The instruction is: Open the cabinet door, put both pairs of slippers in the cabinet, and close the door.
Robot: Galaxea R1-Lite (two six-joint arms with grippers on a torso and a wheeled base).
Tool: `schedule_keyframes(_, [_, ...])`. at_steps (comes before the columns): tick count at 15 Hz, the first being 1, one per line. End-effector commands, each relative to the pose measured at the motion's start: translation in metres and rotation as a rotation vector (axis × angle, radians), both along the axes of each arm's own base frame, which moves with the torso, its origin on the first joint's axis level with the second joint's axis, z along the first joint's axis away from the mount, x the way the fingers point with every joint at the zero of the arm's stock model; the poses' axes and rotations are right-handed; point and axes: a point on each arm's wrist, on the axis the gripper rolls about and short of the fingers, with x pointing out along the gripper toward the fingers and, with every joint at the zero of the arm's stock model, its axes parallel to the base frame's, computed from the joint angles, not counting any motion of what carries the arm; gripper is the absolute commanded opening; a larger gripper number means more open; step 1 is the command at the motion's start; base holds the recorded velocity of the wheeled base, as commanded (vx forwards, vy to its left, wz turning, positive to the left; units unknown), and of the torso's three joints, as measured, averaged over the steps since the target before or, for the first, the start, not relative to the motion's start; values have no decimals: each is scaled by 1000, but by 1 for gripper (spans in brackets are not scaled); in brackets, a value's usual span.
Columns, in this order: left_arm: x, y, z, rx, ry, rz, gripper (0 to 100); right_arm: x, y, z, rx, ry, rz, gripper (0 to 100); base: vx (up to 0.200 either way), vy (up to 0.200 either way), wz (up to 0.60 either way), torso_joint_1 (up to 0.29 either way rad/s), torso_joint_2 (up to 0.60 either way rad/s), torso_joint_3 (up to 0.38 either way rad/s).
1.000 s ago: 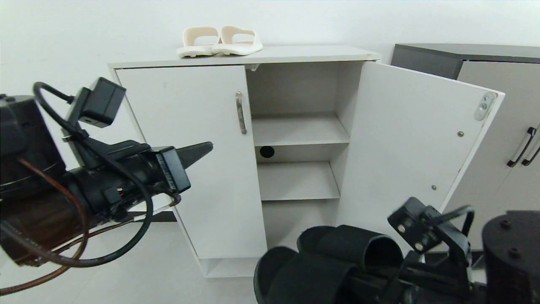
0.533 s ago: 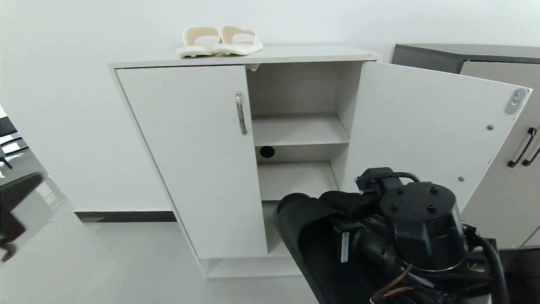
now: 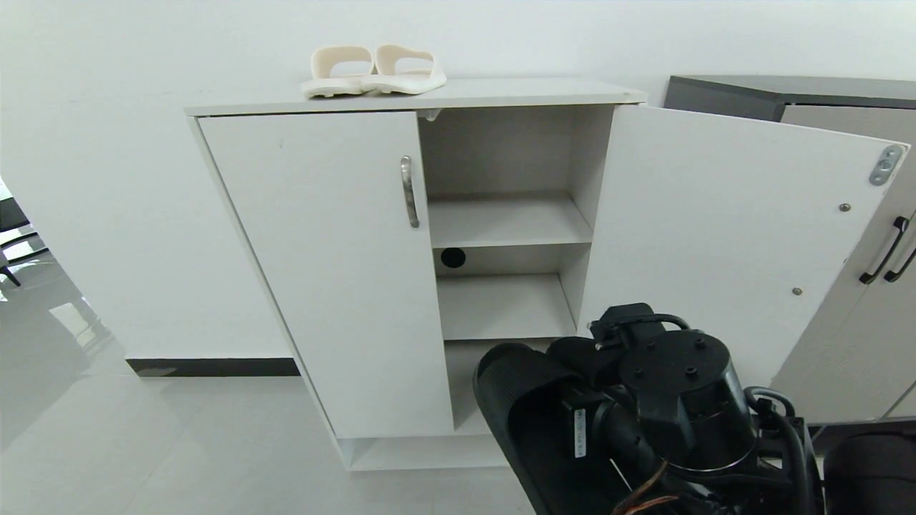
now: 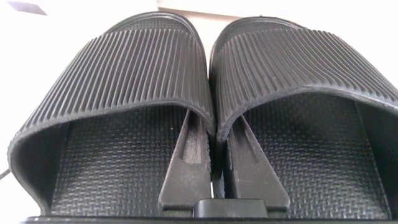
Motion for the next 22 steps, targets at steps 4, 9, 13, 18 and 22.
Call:
schedule_keyframes(4, [-6, -5, -13, -16, -28, -218, 0, 0, 0, -6, -13, 8, 5, 0, 0, 0, 0, 0, 0, 0])
schedule_keyframes(9, [-14, 0, -15, 3, -111, -188, 0, 0, 0, -11, -29, 10, 10, 0, 0, 0, 0, 0, 0, 0])
schedule_keyframes(13, [-13, 0, -20, 63, -69, -200, 0, 4, 4, -19, -30, 11, 8, 0, 0, 0, 0, 0, 0, 0])
schedule_keyframes(18, [-14, 0, -20, 59, -70, -221, 0, 6, 6, -24, -23, 31, 31, 0, 0, 0, 0, 0, 0, 0])
schedule_keyframes(22, [-14, 0, -20, 58, -70, -221, 0, 9, 6, -29, -24, 35, 24, 0, 0, 200, 0, 5, 4, -1])
